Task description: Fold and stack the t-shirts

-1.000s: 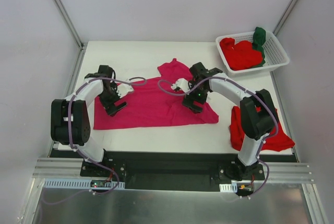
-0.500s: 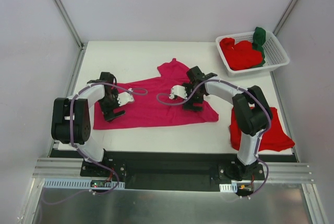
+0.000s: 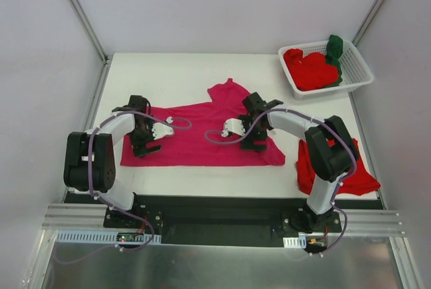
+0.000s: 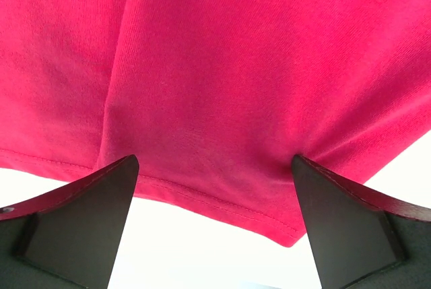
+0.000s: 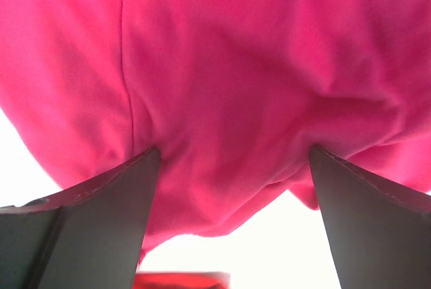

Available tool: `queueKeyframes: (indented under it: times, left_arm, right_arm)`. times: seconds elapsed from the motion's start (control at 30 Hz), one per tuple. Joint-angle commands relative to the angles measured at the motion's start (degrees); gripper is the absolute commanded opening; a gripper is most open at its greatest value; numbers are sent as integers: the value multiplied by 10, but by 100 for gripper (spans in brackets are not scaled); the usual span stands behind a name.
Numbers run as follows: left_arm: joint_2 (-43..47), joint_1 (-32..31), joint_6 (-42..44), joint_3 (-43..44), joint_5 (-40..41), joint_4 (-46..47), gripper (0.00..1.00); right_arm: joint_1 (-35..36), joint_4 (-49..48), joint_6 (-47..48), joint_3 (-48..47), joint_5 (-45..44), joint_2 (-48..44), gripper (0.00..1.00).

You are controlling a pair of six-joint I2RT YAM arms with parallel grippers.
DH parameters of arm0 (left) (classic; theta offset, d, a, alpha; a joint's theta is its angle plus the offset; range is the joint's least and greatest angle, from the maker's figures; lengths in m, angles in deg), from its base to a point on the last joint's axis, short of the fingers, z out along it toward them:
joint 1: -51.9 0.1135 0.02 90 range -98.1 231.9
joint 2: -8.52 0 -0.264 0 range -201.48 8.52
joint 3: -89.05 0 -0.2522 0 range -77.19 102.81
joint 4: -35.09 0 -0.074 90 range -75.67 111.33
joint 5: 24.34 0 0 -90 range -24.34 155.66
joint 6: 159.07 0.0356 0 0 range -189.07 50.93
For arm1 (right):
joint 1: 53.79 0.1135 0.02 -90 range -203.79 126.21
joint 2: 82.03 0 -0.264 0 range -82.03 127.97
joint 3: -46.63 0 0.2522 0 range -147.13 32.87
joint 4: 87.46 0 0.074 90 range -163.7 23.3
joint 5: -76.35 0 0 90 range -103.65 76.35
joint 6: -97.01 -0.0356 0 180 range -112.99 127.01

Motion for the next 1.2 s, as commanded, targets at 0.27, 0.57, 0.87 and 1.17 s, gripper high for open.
queueKeyframes:
  times: [0.27, 0.57, 0.87, 1.17]
  left_arm:
    - [6, -35, 51, -23, -48, -51, 99]
    - [64, -43, 53, -58, -65, -145, 99]
    - [110, -41, 44, -56, -68, -186, 99]
    - [52, -7, -199, 306, -123, -218, 99]
  right_arm:
    - [29, 172, -144, 78, -16, -95, 97]
    - [57, 150, -198, 97, -43, -105, 96]
    - [59, 131, -183, 79, -90, -84, 96]
    - [23, 190, -256, -121, -145, -91, 96]
